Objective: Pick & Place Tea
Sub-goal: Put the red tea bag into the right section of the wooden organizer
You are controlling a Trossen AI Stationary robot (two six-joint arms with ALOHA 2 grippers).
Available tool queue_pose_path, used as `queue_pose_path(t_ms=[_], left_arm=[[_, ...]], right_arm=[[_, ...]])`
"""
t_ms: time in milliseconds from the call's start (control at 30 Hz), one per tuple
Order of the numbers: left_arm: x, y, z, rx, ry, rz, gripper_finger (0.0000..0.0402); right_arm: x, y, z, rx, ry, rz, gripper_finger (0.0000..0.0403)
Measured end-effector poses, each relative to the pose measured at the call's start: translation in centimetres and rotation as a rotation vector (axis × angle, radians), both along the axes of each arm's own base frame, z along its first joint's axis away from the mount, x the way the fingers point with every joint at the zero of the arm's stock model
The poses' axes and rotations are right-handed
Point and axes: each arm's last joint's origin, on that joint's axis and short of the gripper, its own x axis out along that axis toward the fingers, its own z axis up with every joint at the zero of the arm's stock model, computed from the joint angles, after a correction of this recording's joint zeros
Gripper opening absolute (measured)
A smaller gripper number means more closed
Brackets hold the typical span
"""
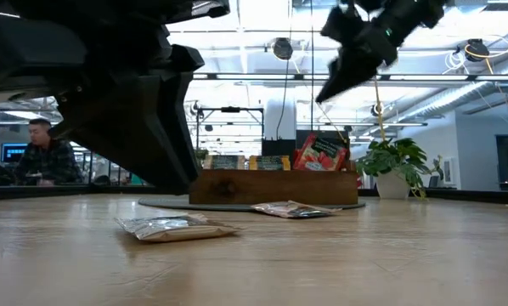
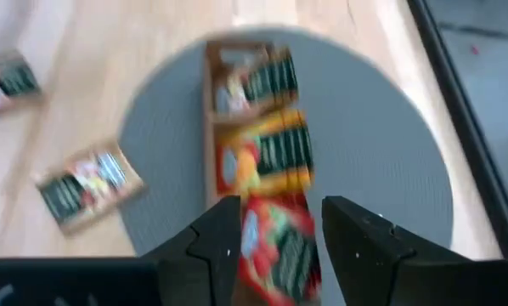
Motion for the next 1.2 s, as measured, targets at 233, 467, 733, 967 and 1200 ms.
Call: queue_pose_path(t_ms=[233, 467, 733, 967, 1200], left_arm=[[0.4, 0.7, 0.0, -0.001, 0.0, 0.024, 0.0088], [0.6, 0.9, 0.0, -0.022, 0.005, 0.04, 0.0088], [0.5, 0.9, 0.0, -0.02, 0.006, 0.035, 0.0088], [0.6, 0.9, 0.0, -0.023, 0.001, 0.034, 0.0088], [0.6, 0.9, 0.0, -0.022, 0.001, 0.034, 0.0088]], right_arm=[[-1.0, -1.3, -2.1, 0.101, 0.037, -0.051, 0.0152], [-2.4, -3.4, -4.4, 0.233, 0.071, -0.118, 0.0153], [-2.2, -3.5, -5.5, 0.255, 0.11, -0.136, 0.0153], [-1.3, -2.9, -6.8, 0.26, 0.154, -0.114, 0.0143], [-0.6, -3.1, -7.0, 0.245, 0.112, -0.111, 0.0086]])
